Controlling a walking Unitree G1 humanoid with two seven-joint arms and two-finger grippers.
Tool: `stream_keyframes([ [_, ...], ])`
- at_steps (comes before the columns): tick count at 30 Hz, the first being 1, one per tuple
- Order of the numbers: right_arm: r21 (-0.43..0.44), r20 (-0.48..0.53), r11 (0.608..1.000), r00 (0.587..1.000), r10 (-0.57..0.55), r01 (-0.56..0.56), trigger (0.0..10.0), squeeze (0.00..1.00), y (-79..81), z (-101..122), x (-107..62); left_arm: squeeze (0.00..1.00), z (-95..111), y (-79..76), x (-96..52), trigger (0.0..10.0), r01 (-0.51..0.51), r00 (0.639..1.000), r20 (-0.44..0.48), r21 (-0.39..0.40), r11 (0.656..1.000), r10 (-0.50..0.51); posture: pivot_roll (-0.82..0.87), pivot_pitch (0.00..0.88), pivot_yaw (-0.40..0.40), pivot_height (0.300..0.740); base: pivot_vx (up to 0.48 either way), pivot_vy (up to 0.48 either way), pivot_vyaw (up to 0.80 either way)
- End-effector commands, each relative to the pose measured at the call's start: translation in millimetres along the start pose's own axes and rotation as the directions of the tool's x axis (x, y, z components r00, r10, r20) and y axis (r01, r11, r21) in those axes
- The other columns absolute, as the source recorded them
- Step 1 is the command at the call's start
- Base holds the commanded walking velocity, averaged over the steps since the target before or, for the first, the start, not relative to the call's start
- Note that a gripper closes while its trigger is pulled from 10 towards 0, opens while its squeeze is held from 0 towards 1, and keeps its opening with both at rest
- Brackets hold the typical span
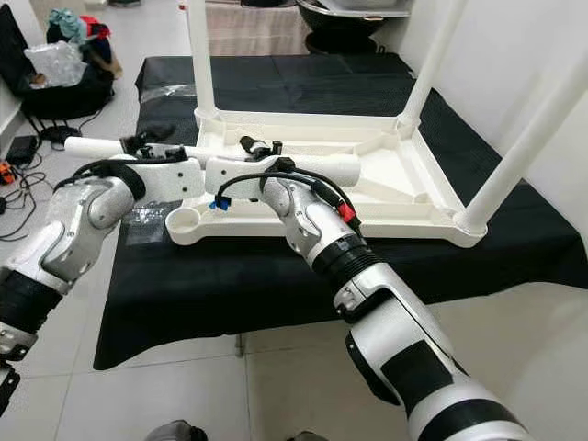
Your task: Building children table
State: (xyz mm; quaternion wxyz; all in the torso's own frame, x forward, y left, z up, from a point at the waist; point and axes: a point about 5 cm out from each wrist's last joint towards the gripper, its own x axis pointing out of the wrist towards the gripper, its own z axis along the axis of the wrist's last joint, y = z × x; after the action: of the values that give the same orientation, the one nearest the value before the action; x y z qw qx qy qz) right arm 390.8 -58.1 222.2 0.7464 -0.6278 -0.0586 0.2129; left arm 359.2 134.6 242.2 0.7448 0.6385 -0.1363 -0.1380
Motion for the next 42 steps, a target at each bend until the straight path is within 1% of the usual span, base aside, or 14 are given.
stream_keyframes([
  [1,0.004,-0.01,1.0,1.0,-0.019,0.019,0.0,0.0,-4.2,-4,0.9,0.0,-1,24.2,-1.9,10.0,-0.124,0.992,-0.003,0.002,0.992,0.124,0.04,0.022,-0.055,0.74,0.0,0.0,0.0],
  [4,0.005,-0.013,1.0,1.0,-0.023,0.023,0.0,0.0,-4.7,-5,1.1,0.0,-1,28.2,-2.3,10.0,-0.149,0.989,-0.006,-0.006,0.989,0.149,0.04,0.022,-0.055,0.74,0.0,0.0,0.0],
  [7,0.02,-0.044,0.999,0.998,-0.041,0.042,0.0,0.0,-5.6,-14,3.4,0.0,2,50.2,-7.5,10.0,-0.223,0.975,0.034,0.08,0.972,0.221,0.04,0.019,-0.054,0.74,0.0,0.0,0.0],
  [13,0.077,-0.112,0.992,0.99,-0.089,0.098,0.0,0.0,-10.5,-33,4.0,0.0,3,56.5,-16.6,10.0,-0.209,0.977,0.076,0.183,0.961,0.198,0.05,0.009,-0.054,0.74,0.0,0.0,0.0],
  [17,0.164,-0.185,0.962,0.965,-0.187,0.218,0.0,0.0,-30.0,-51,0.6,0.0,13,63.7,-24.2,10.0,-0.309,0.947,0.137,0.16,0.937,0.289,0.05,0.004,-0.06,0.74,0.0,0.0,0.0],
  [23,0.154,-0.224,0.945,0.942,-0.251,0.289,0.0,0.0,-40.9,-62,-2.1,0.0,23,70.6,-30.4,10.0,-0.401,0.909,0.184,0.144,0.904,0.374,0.05,0.001,-0.066,0.74,0.0,0.0,0.0],
  [25,0.238,-0.233,0.919,0.937,-0.259,0.313,0.0,0.0,-44.0,-65,-2.9,0.0,25,72.2,-33.7,10.0,-0.424,0.898,0.188,0.121,0.898,0.399,0.05,0.0,-0.068,0.74,0.0,0.0,0.0],
  [27,0.434,-0.233,0.828,0.932,-0.277,0.354,0.0,0.0,-52.3,-66,-4.5,0.0,26,72.5,-39.6,10.0,-0.437,0.888,0.166,0.02,0.899,0.428,0.06,0.0,-0.068,0.74,0.0,0.0,0.0],
  [29,0.434,-0.233,0.828,0.932,-0.277,0.354,0.0,0.0,-52.3,-66,-4.5,0.0,26,72.5,-39.6,10.0,-0.437,0.888,0.166,0.02,0.899,0.428,0.06,0.0,-0.068,0.74,0.0,0.0,0.0],
  [30,0.596,-0.211,0.719,0.934,-0.29,0.358,0.0,0.0,-60.3,-64,-5.2,0.0,23,70.2,-44.3,10.0,-0.443,0.884,0.122,-0.091,0.892,0.451,0.06,0.0,-0.068,0.74,0.0,0.0,0.0],
  [31,0.834,-0.1,0.491,0.944,-0.315,0.253,0.0,0.0,-76.0,-54,-6.5,0.0,10,59.7,-55.3,10.0,-0.463,0.875,0.019,-0.263,0.847,0.484,0.06,0.007,-0.072,0.74,0.0,0.0,0.0],
  [34,0.887,-0.035,0.422,0.94,-0.339,0.186,0.0,0.0,-82.1,-47,-7.5,0.0,3,52.8,-59.9,10.0,-0.471,0.871,-0.031,-0.331,0.817,0.49,0.06,0.007,-0.072,0.74,0.0,0.0,0.0],
  [39,0.969,0.085,0.244,0.89,-0.448,0.031,0.0,0.0,-97.8,-26,-13.8,0.0,-11,8.8,-66.8,10.0,-0.332,0.934,-0.107,-0.616,0.714,0.341,0.06,0.008,-0.069,0.74,0.0,0.0,0.0],
  [42,0.978,0.09,0.208,0.881,-0.464,0.01,0.0,0.0,-100.0,-25,-15.0,0.0,-9,3.1,-68.2,10.0,-0.304,0.942,-0.099,-0.657,0.69,0.321,0.06,0.008,-0.069,0.74,0.0,0.0,0.0],
])
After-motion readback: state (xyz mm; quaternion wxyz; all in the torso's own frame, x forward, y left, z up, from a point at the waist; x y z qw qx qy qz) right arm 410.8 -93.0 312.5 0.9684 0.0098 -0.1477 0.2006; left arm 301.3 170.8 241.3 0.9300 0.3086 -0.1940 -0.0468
